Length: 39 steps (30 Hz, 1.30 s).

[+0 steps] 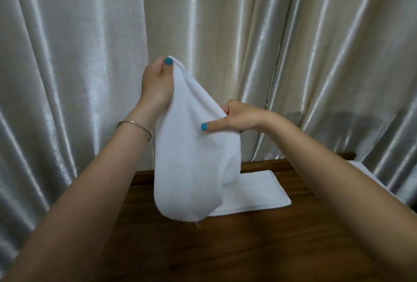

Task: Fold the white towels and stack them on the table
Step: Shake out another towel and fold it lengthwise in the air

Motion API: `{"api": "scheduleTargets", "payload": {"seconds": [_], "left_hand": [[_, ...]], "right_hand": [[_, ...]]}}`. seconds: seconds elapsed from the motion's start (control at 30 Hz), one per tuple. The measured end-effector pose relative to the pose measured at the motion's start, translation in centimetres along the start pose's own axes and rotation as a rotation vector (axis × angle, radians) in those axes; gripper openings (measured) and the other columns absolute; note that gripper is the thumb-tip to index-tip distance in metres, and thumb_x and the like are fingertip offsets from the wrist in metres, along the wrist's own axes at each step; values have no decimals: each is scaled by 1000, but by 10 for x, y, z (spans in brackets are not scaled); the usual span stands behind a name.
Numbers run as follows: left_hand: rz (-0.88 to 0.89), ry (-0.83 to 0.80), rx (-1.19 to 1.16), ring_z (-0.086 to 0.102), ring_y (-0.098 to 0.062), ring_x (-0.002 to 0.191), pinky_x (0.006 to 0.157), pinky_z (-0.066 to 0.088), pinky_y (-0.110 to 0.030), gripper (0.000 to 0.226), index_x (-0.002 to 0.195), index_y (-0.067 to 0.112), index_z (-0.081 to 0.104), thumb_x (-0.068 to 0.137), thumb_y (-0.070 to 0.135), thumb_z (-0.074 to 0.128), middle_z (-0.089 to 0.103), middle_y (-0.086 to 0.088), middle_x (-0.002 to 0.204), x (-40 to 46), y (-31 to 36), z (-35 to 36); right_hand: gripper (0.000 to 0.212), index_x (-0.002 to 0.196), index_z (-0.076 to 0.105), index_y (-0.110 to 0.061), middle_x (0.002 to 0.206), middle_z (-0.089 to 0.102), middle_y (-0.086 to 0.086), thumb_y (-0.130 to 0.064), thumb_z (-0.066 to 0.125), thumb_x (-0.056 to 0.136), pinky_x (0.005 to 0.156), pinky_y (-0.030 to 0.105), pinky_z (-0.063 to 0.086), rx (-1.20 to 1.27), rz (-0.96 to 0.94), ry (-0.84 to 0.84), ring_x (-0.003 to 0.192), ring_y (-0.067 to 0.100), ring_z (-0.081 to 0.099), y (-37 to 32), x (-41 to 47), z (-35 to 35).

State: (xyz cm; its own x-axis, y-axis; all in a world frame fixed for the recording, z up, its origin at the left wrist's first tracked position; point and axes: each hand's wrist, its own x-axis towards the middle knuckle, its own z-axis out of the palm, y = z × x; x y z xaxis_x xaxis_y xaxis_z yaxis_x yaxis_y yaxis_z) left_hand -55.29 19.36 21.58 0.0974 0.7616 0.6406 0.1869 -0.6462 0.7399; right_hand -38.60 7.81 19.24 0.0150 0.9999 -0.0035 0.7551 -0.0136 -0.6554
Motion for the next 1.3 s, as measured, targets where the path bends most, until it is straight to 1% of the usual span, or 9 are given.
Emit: {"api": "scheduleTargets", "payload": {"seconds": [0.13,0.23,0.37,0.47,0.6,0.77,1.0,1.13,1.3], "left_hand": [[7,34,54,40,-3,64,56,33,-12,28,76,16,48,101,20,36,46,10,70,-8,-9,-2],[-84,121,15,47,-10,80,69,37,-18,30,98,5,59,102,20,34,54,3,87,-7,-22,-12],[-156,202,38,38,-1,64,56,33,-12,33,71,19,43,102,20,32,42,12,70,-5,-42,-33],[-193,222,36,34,1,58,50,32,-9,37,64,24,34,101,20,32,38,11,66,-12,-58,-43],[-219,292,22,36,1,58,48,33,-5,30,71,17,40,100,16,33,41,12,66,-24,-78,-58],[-209,305,45,38,1,55,48,33,-6,35,63,26,40,97,18,35,42,11,63,-41,-97,-67],[-159,337,7,42,5,55,52,33,-13,24,75,18,43,98,20,35,43,12,63,-49,-96,-62],[-172,327,35,38,-1,59,53,32,-13,34,65,24,41,99,20,34,44,10,65,-48,-96,-65],[-204,334,4,39,0,58,51,33,-8,37,64,27,40,100,19,35,44,10,65,-51,-97,-64]], "right_hand": [[69,107,67,-27,101,73,-14,-68,76,52,88,27,54,-95,35,-161,92,7,68,11,5,10],[62,100,70,-30,100,72,-19,-70,74,53,94,26,48,-196,82,-256,94,2,65,26,7,16],[49,86,73,-33,101,71,-15,-74,69,59,95,29,43,-323,177,-290,98,5,61,51,5,19],[50,76,70,-36,77,67,-18,-82,58,59,80,30,42,-526,117,-157,81,7,60,65,2,18],[54,77,59,-35,76,57,-11,-86,42,68,79,36,37,-948,12,123,80,15,55,77,-2,15],[69,58,49,-20,61,53,-3,-70,16,90,65,33,34,-802,138,393,61,16,51,79,-7,-1],[52,49,31,-9,49,34,5,-25,41,97,52,30,29,-422,121,458,45,20,32,81,-6,-10],[57,49,31,-14,44,27,0,-40,52,94,51,30,25,-286,45,515,44,16,26,85,-12,-12],[45,63,59,-11,59,57,6,-53,72,75,50,28,34,-246,12,584,57,17,50,88,-18,-16]]}}
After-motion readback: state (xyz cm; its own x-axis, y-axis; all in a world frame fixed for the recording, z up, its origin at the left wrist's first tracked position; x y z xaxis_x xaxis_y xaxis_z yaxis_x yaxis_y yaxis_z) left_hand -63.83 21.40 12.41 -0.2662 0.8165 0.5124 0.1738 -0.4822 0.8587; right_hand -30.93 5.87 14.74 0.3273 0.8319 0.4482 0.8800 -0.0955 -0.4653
